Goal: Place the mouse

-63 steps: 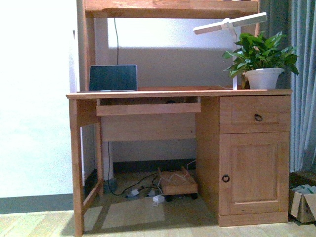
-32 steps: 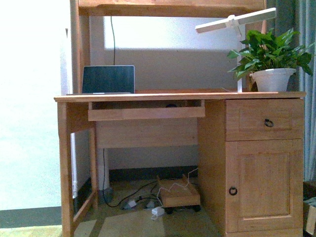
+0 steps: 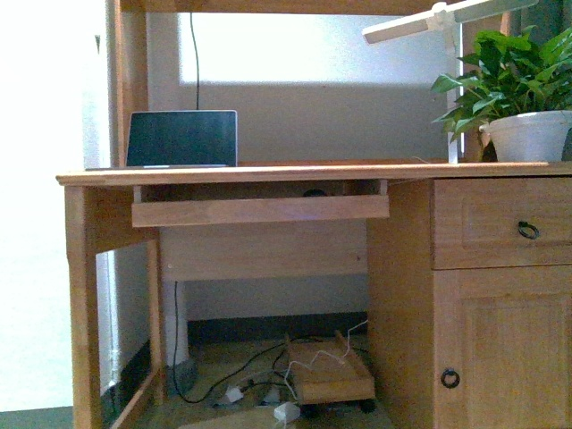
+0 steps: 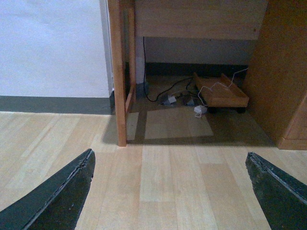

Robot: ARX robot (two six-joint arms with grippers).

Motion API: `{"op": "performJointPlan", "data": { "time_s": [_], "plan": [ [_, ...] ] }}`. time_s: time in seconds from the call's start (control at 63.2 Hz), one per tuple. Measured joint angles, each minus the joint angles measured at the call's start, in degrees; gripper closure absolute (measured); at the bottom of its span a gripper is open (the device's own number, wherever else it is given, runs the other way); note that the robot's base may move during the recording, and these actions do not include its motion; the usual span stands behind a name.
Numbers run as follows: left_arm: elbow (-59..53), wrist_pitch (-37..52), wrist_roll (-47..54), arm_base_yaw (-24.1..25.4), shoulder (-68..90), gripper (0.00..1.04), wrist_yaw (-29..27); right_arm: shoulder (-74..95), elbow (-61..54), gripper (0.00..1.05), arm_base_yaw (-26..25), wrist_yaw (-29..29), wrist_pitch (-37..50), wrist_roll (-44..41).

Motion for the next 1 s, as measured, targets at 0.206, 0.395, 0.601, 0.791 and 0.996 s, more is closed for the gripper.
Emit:
{"op": "performJointPlan", "data": {
  "time_s": [0.206, 0.395, 0.601, 0.791, 0.996],
  "plan": [
    [0.00, 0.00, 0.02, 0.00, -0.02, 0.08, 0.02, 0.00, 0.00, 0.07, 0.00, -0.02, 0.00, 0.00],
    [0.00, 0.00, 0.00, 0.00, -0.02, 0.08, 0.02, 0.00, 0.00, 0.07, 0.00, -0.02, 0.00, 0.00],
    [0.00, 0.00, 0.00, 0.00, -0.02, 0.08, 0.00, 0.00, 0.00, 0.07, 0.00, -0.02, 0.00, 0.00],
    [0.00, 0.00, 0.02, 0.00, -0.02, 0.08, 0.00, 0.00, 0.00, 0.07, 0.00, -0.02, 0.00, 0.00],
    [0.00, 0.00, 0.02, 0.00, -0.02, 0.08, 0.00, 0.00, 0.00, 0.07, 0.00, -0.02, 0.00, 0.00]
  ]
}}
